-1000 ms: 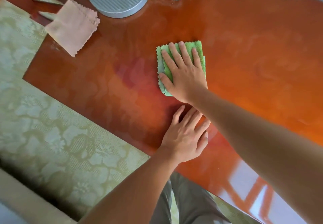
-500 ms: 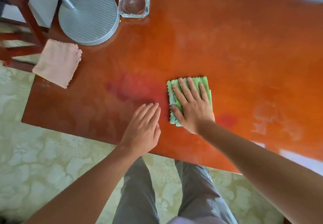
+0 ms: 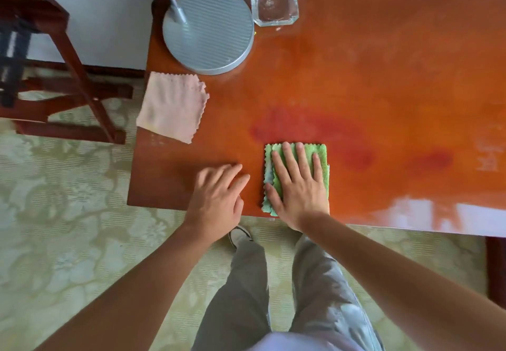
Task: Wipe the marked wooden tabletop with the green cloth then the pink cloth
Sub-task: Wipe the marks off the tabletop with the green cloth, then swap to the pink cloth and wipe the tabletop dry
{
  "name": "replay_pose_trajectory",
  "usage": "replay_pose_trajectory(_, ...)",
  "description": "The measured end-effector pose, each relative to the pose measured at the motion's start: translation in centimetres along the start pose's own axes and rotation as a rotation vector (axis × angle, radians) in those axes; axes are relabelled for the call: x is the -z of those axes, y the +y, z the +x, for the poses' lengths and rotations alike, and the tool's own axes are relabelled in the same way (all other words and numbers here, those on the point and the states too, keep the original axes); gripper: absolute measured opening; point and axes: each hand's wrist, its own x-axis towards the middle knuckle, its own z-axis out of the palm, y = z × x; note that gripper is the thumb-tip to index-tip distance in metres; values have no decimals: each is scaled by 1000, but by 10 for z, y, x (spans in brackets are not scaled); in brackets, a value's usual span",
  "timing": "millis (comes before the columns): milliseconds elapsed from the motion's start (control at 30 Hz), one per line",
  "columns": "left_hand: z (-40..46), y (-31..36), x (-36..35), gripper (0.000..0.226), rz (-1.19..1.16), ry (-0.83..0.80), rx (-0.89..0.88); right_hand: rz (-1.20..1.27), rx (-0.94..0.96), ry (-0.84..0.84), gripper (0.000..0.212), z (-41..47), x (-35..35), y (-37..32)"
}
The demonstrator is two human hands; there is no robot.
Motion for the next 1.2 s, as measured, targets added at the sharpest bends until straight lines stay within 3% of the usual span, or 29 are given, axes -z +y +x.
replay_pose_trajectory(333,-67,-89,19,23,-10,222,338,26,201,-31,73,42,-17,-158)
replay_pose_trajectory(567,-98,-120,28,21,-32,265,535,54,194,-49,73,76,-24,-233)
replay_pose_trajectory(767,-99,-129,33,26,-70,337,608,99,200,-57,73,99,-12,-246)
replay_pose_trajectory(867,-84,-129,32,29,-108,351,595,320,237,-67,65,96,3,-232)
replay_pose_trajectory(1000,-60,-121,29,31,-190,310,541,642,59,219,46,99,30,-205)
replay_pose_trajectory(1100,-40,-107,27,36,-178,203,489,642,-66,280,47,131,50,-201)
replay_pose_trajectory(1200,-21,-95,21,52,-101,79,532,408,-4,191,55,172,57,-206)
